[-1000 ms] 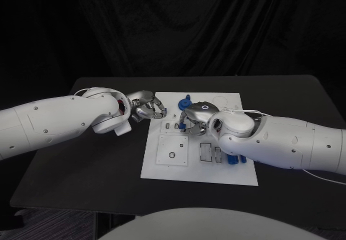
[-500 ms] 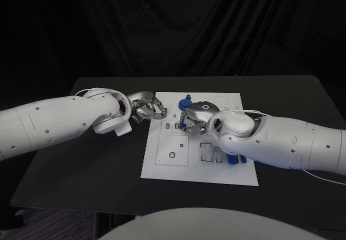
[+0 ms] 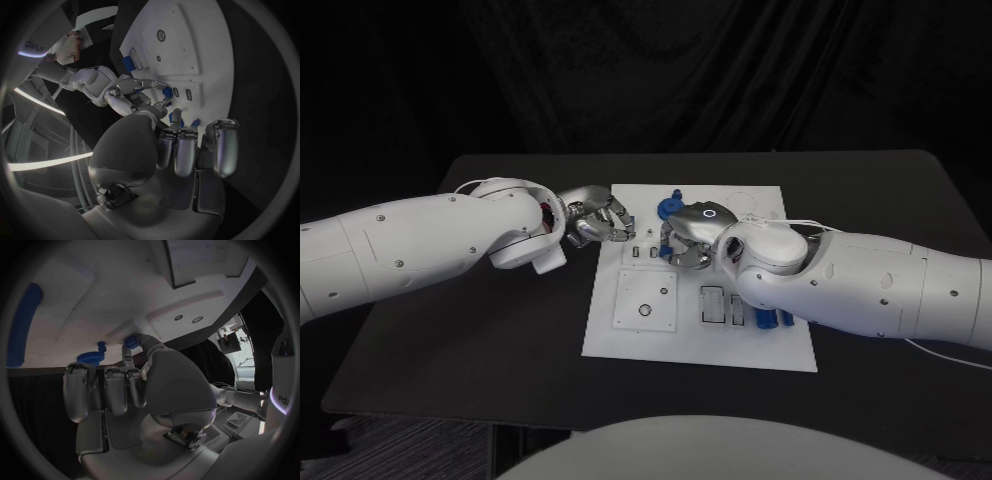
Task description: Assemble the parts on the task board
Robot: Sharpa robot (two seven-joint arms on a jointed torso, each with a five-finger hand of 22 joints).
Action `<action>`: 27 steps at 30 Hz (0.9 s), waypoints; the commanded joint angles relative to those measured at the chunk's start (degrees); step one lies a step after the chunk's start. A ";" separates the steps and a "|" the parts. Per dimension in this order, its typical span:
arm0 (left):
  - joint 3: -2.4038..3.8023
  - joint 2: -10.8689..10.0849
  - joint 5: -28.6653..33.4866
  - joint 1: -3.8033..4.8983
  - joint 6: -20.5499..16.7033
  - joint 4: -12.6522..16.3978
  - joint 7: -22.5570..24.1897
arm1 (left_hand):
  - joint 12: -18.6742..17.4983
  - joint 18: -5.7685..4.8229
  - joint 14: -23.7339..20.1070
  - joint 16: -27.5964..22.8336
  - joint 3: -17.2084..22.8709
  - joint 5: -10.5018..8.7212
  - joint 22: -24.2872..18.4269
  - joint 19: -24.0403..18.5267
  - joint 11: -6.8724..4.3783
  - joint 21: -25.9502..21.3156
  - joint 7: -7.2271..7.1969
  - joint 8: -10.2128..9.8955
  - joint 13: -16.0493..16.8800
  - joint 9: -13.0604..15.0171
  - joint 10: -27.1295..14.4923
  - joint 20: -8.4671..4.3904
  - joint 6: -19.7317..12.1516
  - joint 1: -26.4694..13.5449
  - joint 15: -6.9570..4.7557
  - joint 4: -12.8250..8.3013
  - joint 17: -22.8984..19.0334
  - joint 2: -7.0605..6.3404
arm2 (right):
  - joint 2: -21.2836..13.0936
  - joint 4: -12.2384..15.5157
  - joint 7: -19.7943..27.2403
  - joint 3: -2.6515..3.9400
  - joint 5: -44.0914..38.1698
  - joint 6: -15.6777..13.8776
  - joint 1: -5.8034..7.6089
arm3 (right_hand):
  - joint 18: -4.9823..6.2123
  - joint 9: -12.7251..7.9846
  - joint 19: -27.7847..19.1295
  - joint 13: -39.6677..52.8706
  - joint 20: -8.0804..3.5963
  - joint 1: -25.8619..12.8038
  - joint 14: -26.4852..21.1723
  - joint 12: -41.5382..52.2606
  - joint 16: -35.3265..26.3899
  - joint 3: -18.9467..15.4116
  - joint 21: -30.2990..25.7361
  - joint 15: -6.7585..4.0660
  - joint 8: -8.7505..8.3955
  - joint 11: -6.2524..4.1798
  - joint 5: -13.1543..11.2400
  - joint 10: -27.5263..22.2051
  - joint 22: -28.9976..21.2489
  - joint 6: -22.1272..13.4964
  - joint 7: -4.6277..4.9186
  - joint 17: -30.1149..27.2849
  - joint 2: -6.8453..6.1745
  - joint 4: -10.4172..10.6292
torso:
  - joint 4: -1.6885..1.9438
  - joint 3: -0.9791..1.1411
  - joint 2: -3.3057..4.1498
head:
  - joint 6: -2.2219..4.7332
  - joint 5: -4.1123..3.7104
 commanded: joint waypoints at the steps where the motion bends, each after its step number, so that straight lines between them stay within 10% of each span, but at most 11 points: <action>1: 0.04 0.18 0.10 -0.35 0.45 -0.03 0.92 | 0.14 -0.23 6.16 0.15 0.19 -0.31 8.25 -0.06 0.39 -0.39 0.07 -0.24 15.05 -0.19 6.01 0.34 0.51 0.32 0.33 0.17 15.09 0.28 | -0.17 -0.18 0.63 -0.17 -1.00 -0.39 -0.41 | 0.83 2.37 3.93 15.08 -0.70 1.08 6.02 0.16 0.17 0.28 -0.23 -0.70 1.12 -0.74 1.16 6.04 13.40 1.98 -1.37 15.09 0.24 -1.11 | 0.04 -0.02 0.02 | -0.01 -0.04; 5: 0.04 0.17 0.26 -0.62 0.08 -0.08 1.34 | 0.14 -0.22 6.16 0.15 0.09 -1.40 8.24 -0.11 0.39 -0.46 0.09 -0.48 15.05 -0.70 6.01 0.33 0.62 0.12 0.32 0.44 15.09 0.53 | -0.54 0.11 1.62 -0.17 -1.04 -2.89 -0.43 | 0.75 2.58 4.06 15.08 -0.76 1.01 6.02 0.16 0.17 0.33 0.07 -0.75 1.27 -0.80 1.37 6.04 13.51 2.08 -1.42 15.09 0.28 -1.22 | 0.05 -0.03 -0.03 | -0.01 0.02; 7: 0.04 0.09 1.01 -0.79 0.24 -0.11 1.69 | 0.14 -0.21 6.16 0.15 -0.83 -7.91 8.22 -0.20 0.41 -0.61 0.08 -0.82 15.05 -1.55 6.01 0.37 0.73 -0.85 0.37 1.62 15.09 1.08 | -0.99 0.52 2.62 -0.17 -1.06 -5.53 -0.43 | 0.66 2.73 4.21 15.08 -0.80 0.90 6.02 0.16 0.17 0.33 0.40 -0.79 1.39 -0.83 1.42 6.04 13.63 2.17 -1.47 15.09 0.29 -1.26 | 0.03 -0.04 -0.02 | -0.01 0.16; 11: 0.04 -0.02 3.15 -0.97 1.19 -0.21 2.74 | 0.14 -0.19 6.16 0.15 -2.31 -11.94 8.25 -0.24 0.54 -0.75 0.18 -1.10 15.05 -2.54 6.01 0.44 0.72 -1.80 0.46 3.25 15.09 1.41 | -2.19 1.74 4.50 -0.13 -1.07 -10.46 -0.40 | 0.50 3.02 4.48 15.08 -0.89 0.64 6.02 0.16 0.17 0.29 0.99 -0.87 1.57 -0.93 1.39 6.04 13.84 2.28 -1.58 15.09 0.29 -1.31 | 0.05 -0.04 -0.06 | -0.01 0.35; 16: 0.04 -0.16 4.70 -1.11 2.12 -0.07 5.11 | 0.14 -0.14 6.16 0.15 -3.32 -13.25 8.20 -0.37 0.57 -0.94 0.17 -0.99 15.05 -2.99 6.01 0.48 0.96 -2.14 0.50 4.10 15.09 1.68 | -4.31 4.29 6.97 -0.02 -1.08 -16.32 -0.12 | 0.37 3.35 4.70 15.08 -0.99 0.47 6.02 0.16 0.17 0.30 1.46 -0.97 1.83 -1.06 1.37 6.04 14.01 2.51 -1.73 15.09 0.33 -1.42 | 0.00 0.00 -0.01 | -0.01 0.41; 27: 0.04 -0.08 7.24 -1.21 3.10 -0.32 11.70 | 0.14 0.23 6.16 0.15 -6.42 -12.97 7.48 -1.80 0.92 -2.45 0.50 -1.33 15.05 -4.36 6.01 0.81 0.47 -3.06 0.90 4.57 15.09 1.95 | -6.37 7.62 8.50 0.02 -1.08 -18.70 0.07 | 0.32 3.75 4.79 15.08 -1.15 -0.12 6.02 0.16 0.17 0.25 1.66 -1.10 1.84 -1.16 1.63 6.04 14.08 2.26 -1.79 15.09 0.26 -1.40 | -0.10 0.03 0.01 | -0.01 0.62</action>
